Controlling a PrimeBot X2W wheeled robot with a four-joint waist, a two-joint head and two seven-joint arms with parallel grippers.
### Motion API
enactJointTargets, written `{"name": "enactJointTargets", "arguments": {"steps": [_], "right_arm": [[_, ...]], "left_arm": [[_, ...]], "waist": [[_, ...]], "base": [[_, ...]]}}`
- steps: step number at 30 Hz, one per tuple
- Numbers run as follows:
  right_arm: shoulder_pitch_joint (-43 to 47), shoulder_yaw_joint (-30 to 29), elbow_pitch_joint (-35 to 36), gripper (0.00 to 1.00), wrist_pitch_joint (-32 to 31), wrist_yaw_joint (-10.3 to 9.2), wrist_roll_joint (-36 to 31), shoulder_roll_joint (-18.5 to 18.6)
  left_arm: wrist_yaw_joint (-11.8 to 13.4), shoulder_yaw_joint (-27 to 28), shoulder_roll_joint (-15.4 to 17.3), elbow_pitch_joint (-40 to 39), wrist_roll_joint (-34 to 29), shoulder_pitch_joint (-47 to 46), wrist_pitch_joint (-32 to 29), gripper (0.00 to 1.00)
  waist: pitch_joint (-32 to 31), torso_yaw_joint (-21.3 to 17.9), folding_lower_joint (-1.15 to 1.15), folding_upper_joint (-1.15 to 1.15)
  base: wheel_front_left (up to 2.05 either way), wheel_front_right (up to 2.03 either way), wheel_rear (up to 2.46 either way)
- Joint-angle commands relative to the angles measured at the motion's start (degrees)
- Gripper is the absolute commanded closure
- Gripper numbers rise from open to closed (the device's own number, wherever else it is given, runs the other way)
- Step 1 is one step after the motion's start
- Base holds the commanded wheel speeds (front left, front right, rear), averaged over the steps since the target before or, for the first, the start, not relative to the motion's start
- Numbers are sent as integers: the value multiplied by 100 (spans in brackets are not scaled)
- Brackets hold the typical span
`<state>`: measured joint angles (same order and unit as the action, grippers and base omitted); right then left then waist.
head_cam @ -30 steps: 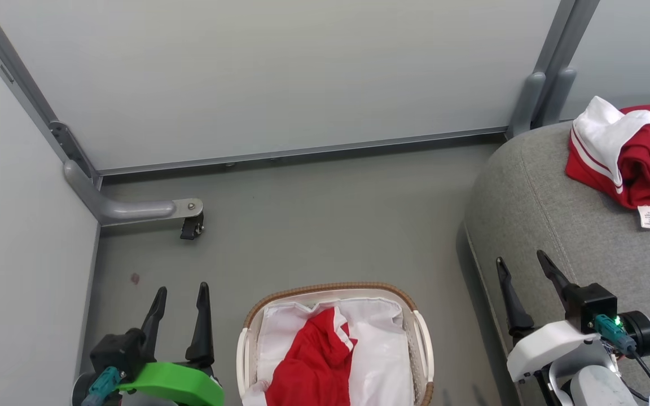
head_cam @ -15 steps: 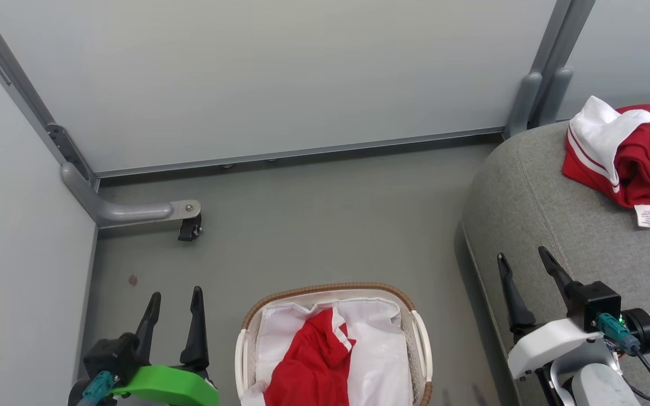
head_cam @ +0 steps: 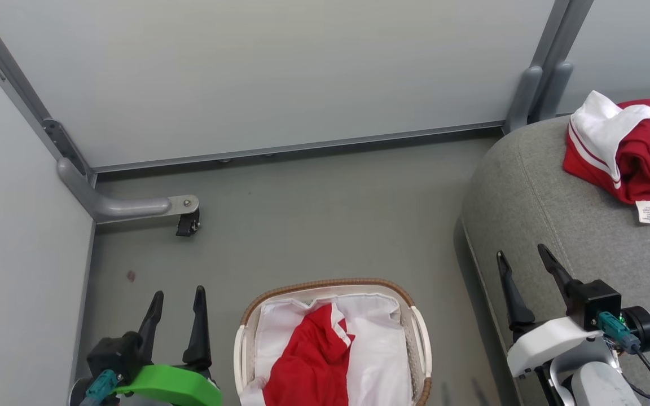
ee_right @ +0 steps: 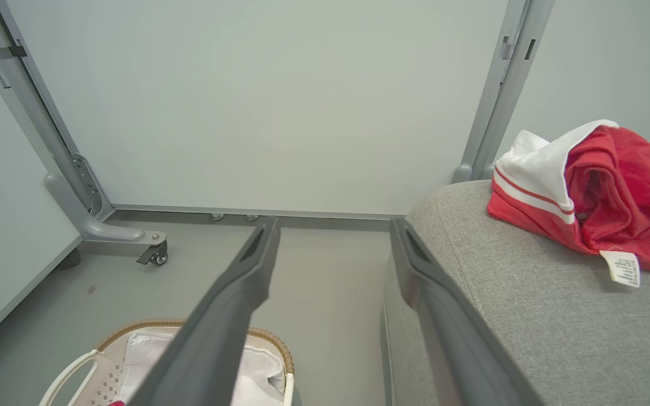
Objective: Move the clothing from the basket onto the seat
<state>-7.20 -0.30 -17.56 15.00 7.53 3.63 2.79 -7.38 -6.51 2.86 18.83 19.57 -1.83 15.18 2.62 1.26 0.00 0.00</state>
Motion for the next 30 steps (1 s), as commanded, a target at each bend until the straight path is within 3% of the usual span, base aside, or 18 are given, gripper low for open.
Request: {"name": "enactJointTargets", "arguments": {"steps": [1, 8, 16, 20, 30], "right_arm": [[-56, -15, 37, 0, 28, -8, -15, 20], [-217, -98, 119, 0, 28, -8, -87, 20], [-640, -69, 344, 0, 27, -8, -152, 21], [-1001, -33, 495, 0, 27, -8, -137, 19], [-1576, 176, 748, 0, 28, -8, 48, 17]], "left_arm": [[-19, -36, 6, 26, -53, -106, -5, 0], [-19, -269, 9, 368, -134, -483, -5, 0], [-20, -772, 10, 1110, -149, -1367, -5, 0], [-20, -1243, 10, 1833, -139, -2077, -4, 0], [-19, -2345, 19, 3460, 106, -3404, -16, 0]], "waist": [[63, -3, 0, 0], [461, -1, 0, 0], [1427, -220, 0, 0], [2199, -456, 0, 0], [3459, -992, 0, 0]], "base": [[0, 0, 0], [0, 0, 0], [0, 0, 0], [0, 0, 0], [0, 0, 0]]}}
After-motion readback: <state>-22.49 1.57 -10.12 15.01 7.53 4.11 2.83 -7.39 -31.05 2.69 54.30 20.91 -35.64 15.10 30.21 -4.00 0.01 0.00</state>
